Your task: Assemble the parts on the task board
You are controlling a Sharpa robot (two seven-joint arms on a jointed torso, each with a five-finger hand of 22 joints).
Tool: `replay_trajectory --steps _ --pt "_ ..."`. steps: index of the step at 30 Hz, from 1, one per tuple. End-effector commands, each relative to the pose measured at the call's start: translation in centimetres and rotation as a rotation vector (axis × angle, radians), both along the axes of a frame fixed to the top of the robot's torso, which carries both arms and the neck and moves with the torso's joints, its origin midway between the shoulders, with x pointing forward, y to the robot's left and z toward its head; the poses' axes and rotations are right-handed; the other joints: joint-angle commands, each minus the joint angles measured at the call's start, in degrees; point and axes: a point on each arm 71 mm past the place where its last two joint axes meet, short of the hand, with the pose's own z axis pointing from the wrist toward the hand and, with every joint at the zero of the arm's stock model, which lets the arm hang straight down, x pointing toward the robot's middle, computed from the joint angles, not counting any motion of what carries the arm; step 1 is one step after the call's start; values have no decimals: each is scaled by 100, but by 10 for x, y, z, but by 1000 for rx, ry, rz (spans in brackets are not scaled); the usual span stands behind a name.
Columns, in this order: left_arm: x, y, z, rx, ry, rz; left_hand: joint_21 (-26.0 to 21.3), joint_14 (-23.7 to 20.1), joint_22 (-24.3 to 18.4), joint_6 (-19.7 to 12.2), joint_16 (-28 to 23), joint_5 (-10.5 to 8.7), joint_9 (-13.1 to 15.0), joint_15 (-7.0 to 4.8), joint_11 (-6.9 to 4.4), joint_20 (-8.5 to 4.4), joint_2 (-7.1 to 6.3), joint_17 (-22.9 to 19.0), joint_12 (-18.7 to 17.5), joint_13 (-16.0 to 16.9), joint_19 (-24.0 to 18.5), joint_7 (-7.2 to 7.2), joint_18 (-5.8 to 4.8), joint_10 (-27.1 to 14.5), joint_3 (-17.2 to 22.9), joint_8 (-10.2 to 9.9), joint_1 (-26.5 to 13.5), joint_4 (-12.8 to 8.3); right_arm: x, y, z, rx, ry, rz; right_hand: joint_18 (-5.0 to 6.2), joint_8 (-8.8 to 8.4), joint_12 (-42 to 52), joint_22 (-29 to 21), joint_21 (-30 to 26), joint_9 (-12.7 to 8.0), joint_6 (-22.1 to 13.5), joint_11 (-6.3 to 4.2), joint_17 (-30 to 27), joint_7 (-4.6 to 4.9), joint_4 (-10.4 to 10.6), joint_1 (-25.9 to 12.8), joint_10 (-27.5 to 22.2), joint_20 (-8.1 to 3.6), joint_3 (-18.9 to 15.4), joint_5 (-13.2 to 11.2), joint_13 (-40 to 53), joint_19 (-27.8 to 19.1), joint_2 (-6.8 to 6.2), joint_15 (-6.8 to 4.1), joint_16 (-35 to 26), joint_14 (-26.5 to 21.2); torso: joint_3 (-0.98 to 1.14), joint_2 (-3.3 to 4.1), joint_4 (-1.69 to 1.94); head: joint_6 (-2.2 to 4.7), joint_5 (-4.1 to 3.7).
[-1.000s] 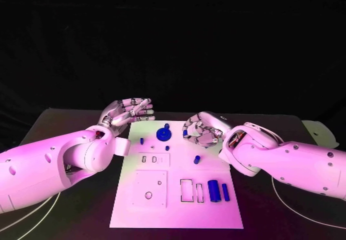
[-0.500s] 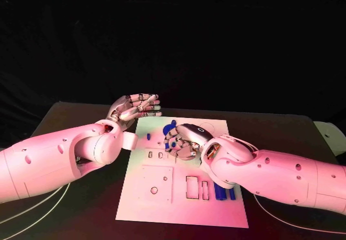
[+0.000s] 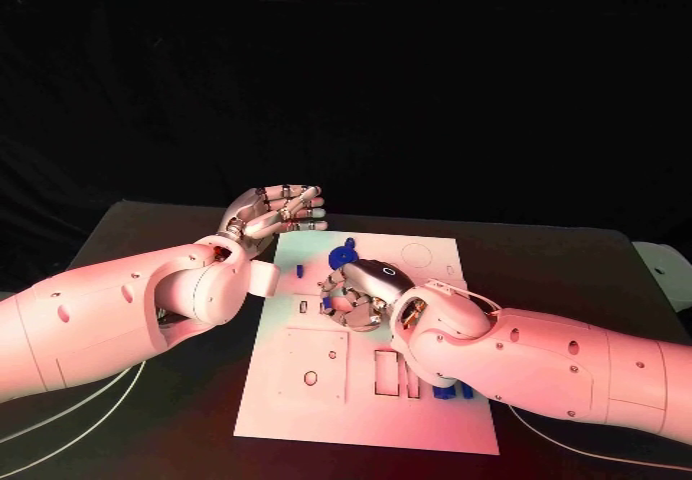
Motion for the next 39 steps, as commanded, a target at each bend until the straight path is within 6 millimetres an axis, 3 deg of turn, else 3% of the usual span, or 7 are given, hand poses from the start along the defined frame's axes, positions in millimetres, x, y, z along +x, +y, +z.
replay_trajectory --steps 1,39 --pt "0 -2 1 -10 -7 -18 -38 0 -8 16 -21 13 -10 -4 5 -3 -38 9 -22 1 37 286 83 54 37 -26 32 11 -1 -1 -9 -62 4 -1 -87 56 -23 1393 14 145 60 -34 1007 -24 21 -20 -10 -33 2 15 518 501 27 -42 9 511 2 0 2 -21 -3" --pt "0 1 1 -7 -6 -12 -38 0 -8 16 -21 13 -10 -4 5 -3 -38 9 -22 1 37 286 83 54 37 -26 32 11 -4 -12 -12 -99 -4 -10 -86 71 -44 1391 10 167 31 -36 998 -25 40 -102 -18 -39 -47 -7 501 499 -47 -45 5 509 -1 -3 -6 -63 14"
